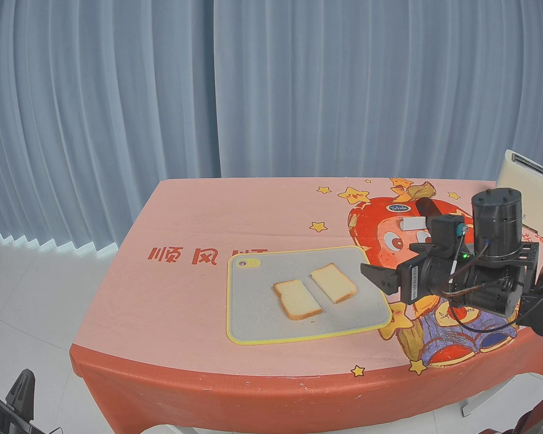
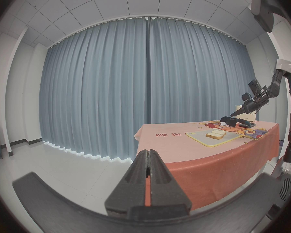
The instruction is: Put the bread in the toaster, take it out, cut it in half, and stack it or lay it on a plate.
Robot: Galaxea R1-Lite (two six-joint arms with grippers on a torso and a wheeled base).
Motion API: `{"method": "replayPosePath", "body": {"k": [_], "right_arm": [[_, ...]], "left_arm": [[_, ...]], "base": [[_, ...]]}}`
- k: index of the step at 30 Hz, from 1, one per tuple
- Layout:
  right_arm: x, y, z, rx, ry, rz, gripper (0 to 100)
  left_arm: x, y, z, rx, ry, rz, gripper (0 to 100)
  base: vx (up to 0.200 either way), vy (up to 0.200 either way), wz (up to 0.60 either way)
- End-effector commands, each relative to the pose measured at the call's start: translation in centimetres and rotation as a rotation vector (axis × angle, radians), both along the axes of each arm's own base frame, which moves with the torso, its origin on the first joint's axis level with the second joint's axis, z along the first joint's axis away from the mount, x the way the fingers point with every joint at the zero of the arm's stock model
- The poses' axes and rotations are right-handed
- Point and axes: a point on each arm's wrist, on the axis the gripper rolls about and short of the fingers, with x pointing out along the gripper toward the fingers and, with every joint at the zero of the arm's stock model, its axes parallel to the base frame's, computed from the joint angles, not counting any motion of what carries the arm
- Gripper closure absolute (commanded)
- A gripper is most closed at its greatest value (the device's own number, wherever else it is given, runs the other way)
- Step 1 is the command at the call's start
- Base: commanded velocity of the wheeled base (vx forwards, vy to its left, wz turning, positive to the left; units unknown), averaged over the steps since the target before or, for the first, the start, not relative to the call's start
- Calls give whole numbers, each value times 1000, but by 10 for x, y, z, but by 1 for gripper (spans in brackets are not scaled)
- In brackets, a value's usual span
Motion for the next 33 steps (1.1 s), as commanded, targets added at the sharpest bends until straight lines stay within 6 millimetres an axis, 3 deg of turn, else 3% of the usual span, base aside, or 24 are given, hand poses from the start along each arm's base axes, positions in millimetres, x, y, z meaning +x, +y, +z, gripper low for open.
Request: {"method": "replayPosePath", "body": {"k": [1,6,17,33], "right_arm": [[22,13,-19,-37,53,-5,0],[42,21,-36,-63,86,-18,0],[61,28,-60,-103,133,-46,0],[72,29,-63,-119,119,-91,0]], "left_arm": [[0,0,-5,0,1,0,100],[0,0,-5,0,1,0,100],[0,0,-5,0,1,0,100],[0,0,-5,0,1,0,100]], "base": [[0,0,0],[0,0,0],[0,0,0],[0,0,0]]}}
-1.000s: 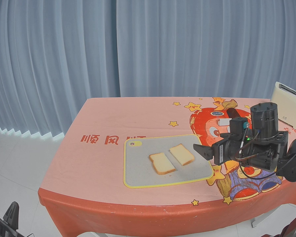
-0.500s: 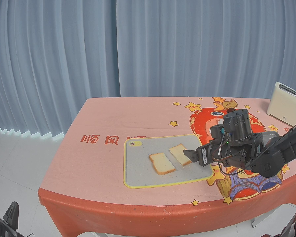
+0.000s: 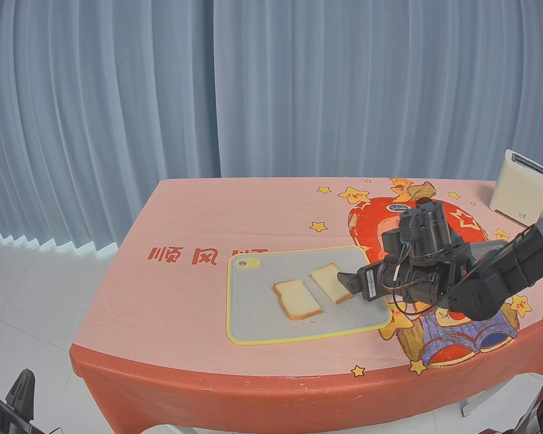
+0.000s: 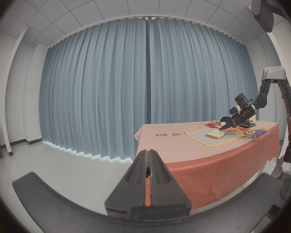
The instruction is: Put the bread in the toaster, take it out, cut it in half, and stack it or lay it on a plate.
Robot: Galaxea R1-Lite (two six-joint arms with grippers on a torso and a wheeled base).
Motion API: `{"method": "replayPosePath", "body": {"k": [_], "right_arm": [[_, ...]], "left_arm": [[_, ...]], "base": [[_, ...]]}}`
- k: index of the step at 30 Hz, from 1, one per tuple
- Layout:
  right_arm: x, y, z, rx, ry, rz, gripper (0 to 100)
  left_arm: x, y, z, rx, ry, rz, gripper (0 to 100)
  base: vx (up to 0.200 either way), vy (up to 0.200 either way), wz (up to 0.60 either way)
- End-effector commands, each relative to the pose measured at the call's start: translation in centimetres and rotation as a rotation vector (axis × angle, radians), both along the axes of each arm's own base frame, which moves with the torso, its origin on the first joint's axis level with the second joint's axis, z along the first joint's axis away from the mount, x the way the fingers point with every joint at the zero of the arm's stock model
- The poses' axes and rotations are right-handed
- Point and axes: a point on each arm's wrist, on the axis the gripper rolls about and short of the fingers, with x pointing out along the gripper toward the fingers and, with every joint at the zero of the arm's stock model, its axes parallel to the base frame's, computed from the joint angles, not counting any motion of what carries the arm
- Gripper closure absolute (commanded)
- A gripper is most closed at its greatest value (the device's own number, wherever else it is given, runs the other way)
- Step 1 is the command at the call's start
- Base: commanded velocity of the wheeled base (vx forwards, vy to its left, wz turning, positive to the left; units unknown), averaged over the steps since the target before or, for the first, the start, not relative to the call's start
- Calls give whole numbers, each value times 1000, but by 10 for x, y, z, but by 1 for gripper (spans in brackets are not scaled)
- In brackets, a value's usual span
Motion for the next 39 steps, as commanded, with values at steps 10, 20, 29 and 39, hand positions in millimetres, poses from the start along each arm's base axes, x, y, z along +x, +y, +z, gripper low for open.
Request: {"method": "replayPosePath", "body": {"k": [10,20,29,39], "right_arm": [[6,-2,-9,-14,20,-17,0],[6,-2,-12,-21,29,-14,0],[5,-2,-13,-45,25,-30,0],[2,0,-12,-48,23,-20,100]], "left_arm": [[0,0,-5,0,1,0,100],[0,0,-5,0,1,0,100],[0,0,-5,0,1,0,100],[0,0,-5,0,1,0,100]], "base": [[0,0,0],[0,0,0],[0,0,0],[0,0,0]]}}
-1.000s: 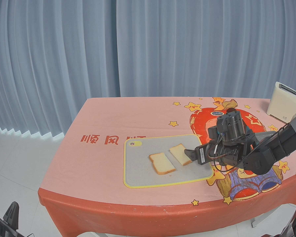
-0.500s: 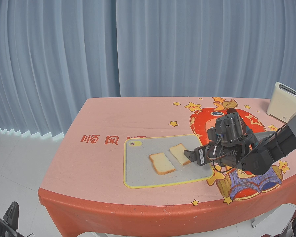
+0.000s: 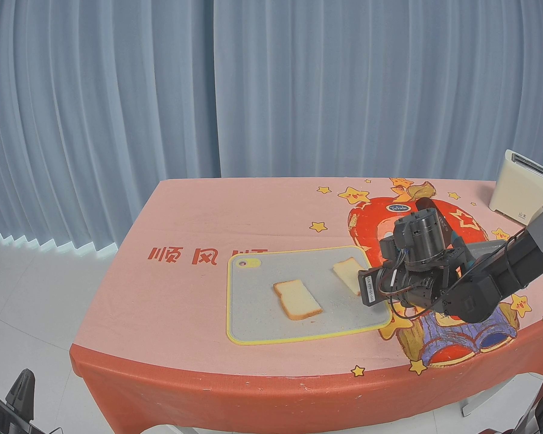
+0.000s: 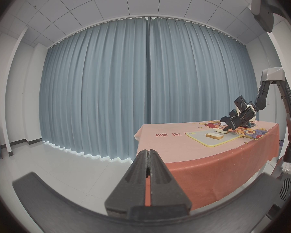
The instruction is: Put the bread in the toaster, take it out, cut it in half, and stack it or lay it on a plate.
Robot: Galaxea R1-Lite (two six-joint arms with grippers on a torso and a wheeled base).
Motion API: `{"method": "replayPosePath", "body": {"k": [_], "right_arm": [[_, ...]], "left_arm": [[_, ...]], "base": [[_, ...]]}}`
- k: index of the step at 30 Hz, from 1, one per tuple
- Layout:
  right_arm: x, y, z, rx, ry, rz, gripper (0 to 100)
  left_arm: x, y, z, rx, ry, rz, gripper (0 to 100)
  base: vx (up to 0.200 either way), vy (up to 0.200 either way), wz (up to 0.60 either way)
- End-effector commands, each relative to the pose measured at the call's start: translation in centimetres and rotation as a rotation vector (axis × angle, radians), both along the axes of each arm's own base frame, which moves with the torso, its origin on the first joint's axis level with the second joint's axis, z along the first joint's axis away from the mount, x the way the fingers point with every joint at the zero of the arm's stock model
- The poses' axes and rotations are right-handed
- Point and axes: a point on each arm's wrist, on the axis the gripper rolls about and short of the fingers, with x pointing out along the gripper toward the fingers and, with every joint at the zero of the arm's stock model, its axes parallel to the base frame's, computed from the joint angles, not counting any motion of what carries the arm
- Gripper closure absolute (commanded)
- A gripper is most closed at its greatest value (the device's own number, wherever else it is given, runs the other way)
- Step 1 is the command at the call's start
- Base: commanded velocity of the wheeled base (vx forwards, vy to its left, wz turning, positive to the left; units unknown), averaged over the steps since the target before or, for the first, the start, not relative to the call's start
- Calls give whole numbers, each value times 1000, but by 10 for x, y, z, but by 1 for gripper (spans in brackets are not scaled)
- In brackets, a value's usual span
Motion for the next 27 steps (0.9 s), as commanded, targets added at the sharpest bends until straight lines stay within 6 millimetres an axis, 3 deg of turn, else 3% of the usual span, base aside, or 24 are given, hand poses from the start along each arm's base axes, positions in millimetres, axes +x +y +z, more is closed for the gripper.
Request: {"method": "replayPosePath", "body": {"k": [1,10,14,27], "right_arm": [[-1,2,1,2,-2,7,100],[-3,2,5,9,-12,9,100],[-6,0,17,28,-41,11,100],[-37,-18,44,69,-98,-19,100]], "left_arm": [[0,0,-5,0,1,0,100],[0,0,-5,0,1,0,100],[0,0,-5,0,1,0,100],[0,0,-5,0,1,0,100]], "base": [[0,0,0],[0,0,0],[0,0,0],[0,0,0]]}}
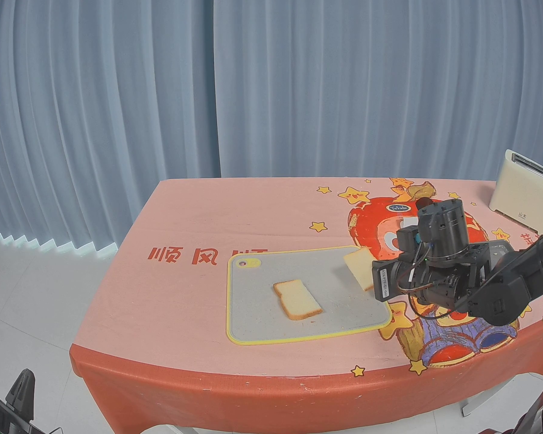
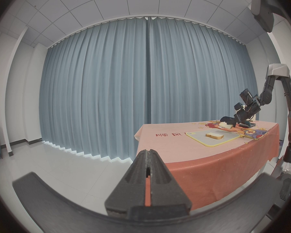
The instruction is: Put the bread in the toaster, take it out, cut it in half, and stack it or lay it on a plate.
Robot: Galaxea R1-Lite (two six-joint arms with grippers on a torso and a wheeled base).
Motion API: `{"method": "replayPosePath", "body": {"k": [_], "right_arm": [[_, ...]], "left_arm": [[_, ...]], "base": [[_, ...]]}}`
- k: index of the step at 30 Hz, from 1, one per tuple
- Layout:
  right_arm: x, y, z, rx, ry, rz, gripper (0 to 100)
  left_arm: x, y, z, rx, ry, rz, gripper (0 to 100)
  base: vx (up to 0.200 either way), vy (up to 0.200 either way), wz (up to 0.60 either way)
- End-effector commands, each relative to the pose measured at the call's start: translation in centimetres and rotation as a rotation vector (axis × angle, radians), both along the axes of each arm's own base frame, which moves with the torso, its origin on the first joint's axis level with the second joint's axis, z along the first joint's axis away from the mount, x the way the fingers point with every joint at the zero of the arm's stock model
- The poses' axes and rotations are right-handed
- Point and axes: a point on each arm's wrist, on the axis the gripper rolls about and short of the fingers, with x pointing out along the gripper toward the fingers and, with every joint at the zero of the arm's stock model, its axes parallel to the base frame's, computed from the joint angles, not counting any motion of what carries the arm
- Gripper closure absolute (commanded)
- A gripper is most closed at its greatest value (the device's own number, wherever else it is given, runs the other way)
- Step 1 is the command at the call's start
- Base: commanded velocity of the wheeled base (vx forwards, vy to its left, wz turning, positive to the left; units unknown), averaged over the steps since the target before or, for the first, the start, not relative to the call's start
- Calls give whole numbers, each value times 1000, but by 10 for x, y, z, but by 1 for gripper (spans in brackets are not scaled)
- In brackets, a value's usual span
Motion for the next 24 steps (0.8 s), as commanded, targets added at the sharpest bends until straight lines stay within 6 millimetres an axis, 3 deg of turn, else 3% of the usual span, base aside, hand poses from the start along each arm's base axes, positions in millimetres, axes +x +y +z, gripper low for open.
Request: {"method": "replayPosePath", "body": {"k": [1,9,17,24], "right_arm": [[-16,-14,19,29,-44,-25,100],[-53,-39,39,60,-89,-37,100],[-85,-58,44,81,-114,-35,100],[-97,-62,38,100,-99,-35,100]], "left_arm": [[0,0,-5,0,1,0,100],[0,0,-5,0,1,0,100],[0,0,-5,0,1,2,100],[0,0,-5,0,1,0,100]], "base": [[0,0,0],[0,0,0],[0,0,0],[0,0,0]]}}
